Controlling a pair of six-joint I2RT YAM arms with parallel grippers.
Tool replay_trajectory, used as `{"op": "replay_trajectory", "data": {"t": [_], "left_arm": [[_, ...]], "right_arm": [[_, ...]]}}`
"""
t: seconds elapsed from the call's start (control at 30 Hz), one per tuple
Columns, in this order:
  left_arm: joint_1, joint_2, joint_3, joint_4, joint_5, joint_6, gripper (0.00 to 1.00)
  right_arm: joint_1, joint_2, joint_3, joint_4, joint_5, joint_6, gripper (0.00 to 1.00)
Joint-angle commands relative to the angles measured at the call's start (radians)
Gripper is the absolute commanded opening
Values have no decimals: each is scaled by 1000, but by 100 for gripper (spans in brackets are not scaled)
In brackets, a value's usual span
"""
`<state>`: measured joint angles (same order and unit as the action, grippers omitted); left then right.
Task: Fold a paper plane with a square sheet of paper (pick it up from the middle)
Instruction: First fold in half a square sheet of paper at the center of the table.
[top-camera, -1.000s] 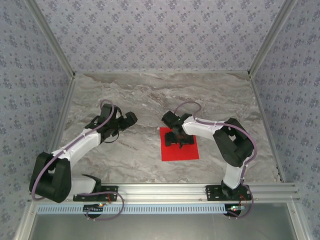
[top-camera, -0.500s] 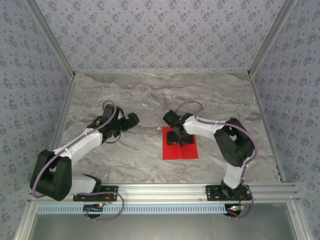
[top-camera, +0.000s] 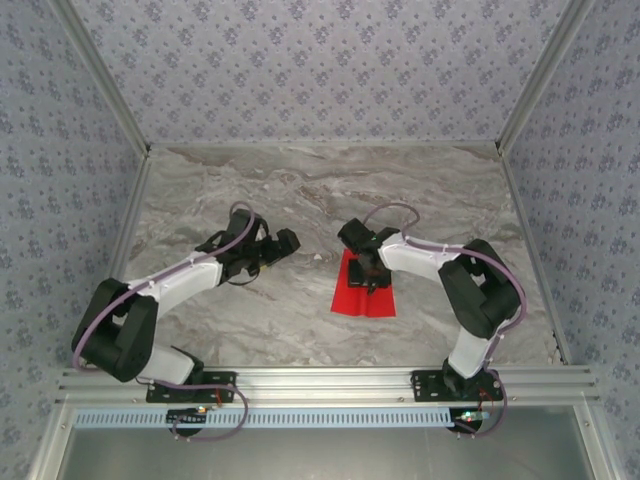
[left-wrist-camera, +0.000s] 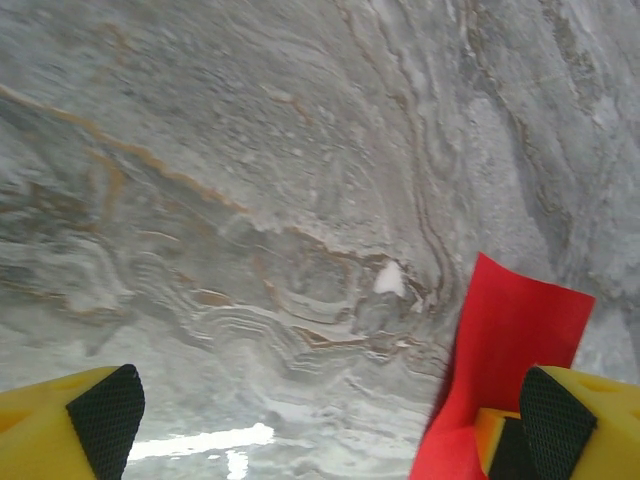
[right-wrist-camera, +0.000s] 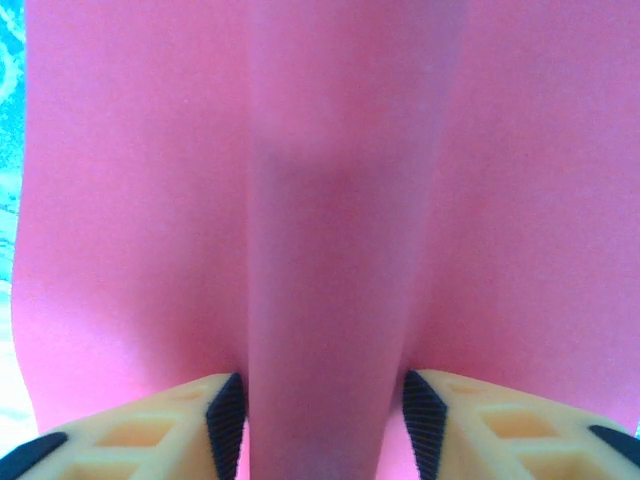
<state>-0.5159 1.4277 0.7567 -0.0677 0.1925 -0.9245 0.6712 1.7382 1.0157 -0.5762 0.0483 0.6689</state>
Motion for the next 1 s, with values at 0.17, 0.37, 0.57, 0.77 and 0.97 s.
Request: {"op": "replay_trajectory", "data": {"t": [0.17,0.37,0.57,0.77,0.97], "left_arm": [[-32,44,-23,219,124,-150,97],[-40,87,-40,352,229,-201,91],[-42,121,-55,525,349,-241,88],[-42,155,-50,711,447,-305,87],[-56,203,-30,842,514,-351,81]], "right_arm": [[-118,-69,-162,271,-351,17,32],[-245,-161,-240,450,-614,24,24],[-352,-244,-293,616,-890,42,21],[-428,-286,-306,725,-1050,122,21],[-456,-293,-274,751,-1129,176,21]]}}
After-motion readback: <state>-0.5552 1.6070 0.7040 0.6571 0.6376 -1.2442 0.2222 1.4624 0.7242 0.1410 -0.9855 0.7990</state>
